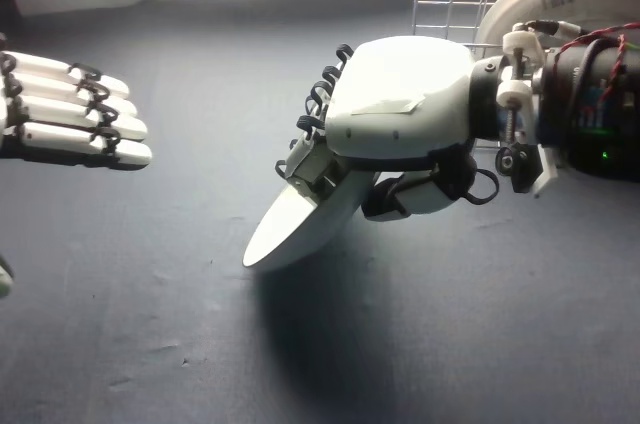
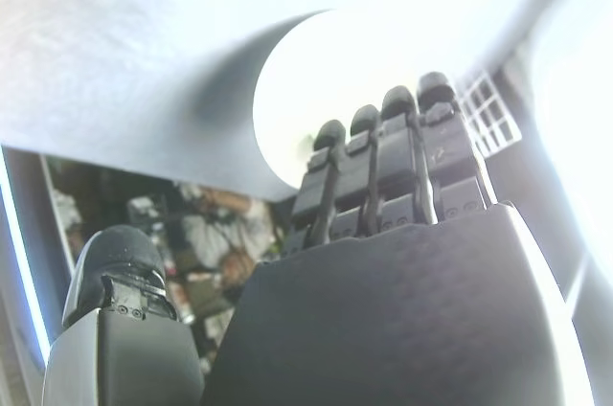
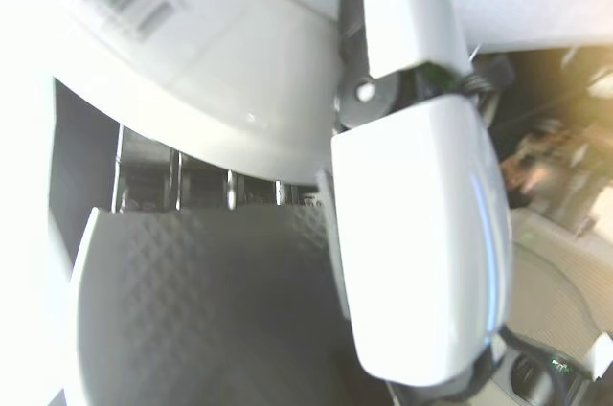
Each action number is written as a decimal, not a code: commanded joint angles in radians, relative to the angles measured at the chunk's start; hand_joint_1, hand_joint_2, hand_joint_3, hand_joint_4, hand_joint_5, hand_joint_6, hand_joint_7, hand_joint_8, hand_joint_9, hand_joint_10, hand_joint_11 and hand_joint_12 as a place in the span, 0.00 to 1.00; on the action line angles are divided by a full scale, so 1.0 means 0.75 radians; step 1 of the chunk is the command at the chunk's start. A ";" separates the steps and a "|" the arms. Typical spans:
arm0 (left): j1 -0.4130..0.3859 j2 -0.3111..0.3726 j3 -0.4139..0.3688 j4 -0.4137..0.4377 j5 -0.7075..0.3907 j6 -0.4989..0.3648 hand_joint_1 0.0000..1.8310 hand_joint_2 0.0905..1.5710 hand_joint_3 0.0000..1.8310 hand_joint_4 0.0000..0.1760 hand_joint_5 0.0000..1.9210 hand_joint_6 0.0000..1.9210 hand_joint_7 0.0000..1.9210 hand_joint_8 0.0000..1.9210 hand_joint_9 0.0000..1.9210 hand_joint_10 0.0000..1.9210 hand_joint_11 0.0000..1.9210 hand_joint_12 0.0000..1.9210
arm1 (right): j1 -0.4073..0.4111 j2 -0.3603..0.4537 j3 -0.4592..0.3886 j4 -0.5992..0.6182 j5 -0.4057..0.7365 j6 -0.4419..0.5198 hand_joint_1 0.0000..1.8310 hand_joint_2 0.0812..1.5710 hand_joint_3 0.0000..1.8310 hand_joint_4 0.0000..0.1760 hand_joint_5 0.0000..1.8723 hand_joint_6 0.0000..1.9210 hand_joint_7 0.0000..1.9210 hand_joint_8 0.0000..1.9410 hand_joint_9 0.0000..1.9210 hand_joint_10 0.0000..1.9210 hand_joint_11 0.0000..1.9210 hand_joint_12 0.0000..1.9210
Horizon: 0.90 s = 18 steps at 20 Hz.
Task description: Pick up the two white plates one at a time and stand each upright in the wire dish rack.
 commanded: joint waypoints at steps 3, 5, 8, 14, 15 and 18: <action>-0.016 0.068 -0.038 -0.091 -0.001 -0.025 0.00 0.63 0.00 0.00 0.02 0.00 0.01 0.00 0.00 0.00 0.00 0.00 | 0.052 0.053 -0.066 0.118 0.130 0.001 0.75 0.72 0.00 0.00 0.43 0.60 0.47 0.55 0.46 0.66 0.39 0.68; -0.020 0.096 -0.062 -0.091 0.006 -0.034 0.00 0.63 0.00 0.00 0.02 0.00 0.01 0.00 0.00 0.00 0.00 0.00 | 0.067 0.091 -0.109 0.171 0.130 0.001 0.75 0.72 0.00 0.00 0.43 0.61 0.48 0.54 0.46 0.66 0.39 0.67; -0.051 0.115 -0.077 -0.085 0.000 -0.070 0.00 0.63 0.00 0.00 0.02 0.00 0.01 0.00 0.00 0.00 0.00 0.00 | 0.080 0.147 -0.164 0.245 0.147 0.001 0.75 0.72 0.00 0.00 0.43 0.61 0.49 0.54 0.46 0.65 0.40 0.66; -0.103 0.109 -0.029 -0.073 -0.017 -0.105 0.00 0.63 0.00 0.00 0.01 0.00 0.00 0.00 0.00 0.00 0.00 0.00 | 0.098 0.226 -0.247 0.464 0.178 0.002 0.75 0.72 0.00 0.00 0.43 0.62 0.48 0.54 0.45 0.65 0.40 0.66; -0.103 0.103 -0.018 -0.073 -0.020 -0.107 0.00 0.63 0.00 0.00 0.01 0.00 0.00 0.00 0.00 0.00 0.00 0.00 | 0.103 0.236 -0.258 0.510 0.179 0.002 0.75 0.71 0.00 0.00 0.43 0.61 0.49 0.53 0.46 0.65 0.40 0.66; -0.108 0.093 0.005 -0.069 -0.024 -0.111 0.00 0.63 0.00 0.00 0.01 0.00 0.00 0.00 0.00 0.00 0.00 0.00 | 0.122 0.260 -0.276 0.655 0.180 0.003 0.74 0.72 0.00 0.00 0.42 0.63 0.48 0.55 0.44 0.67 0.39 0.67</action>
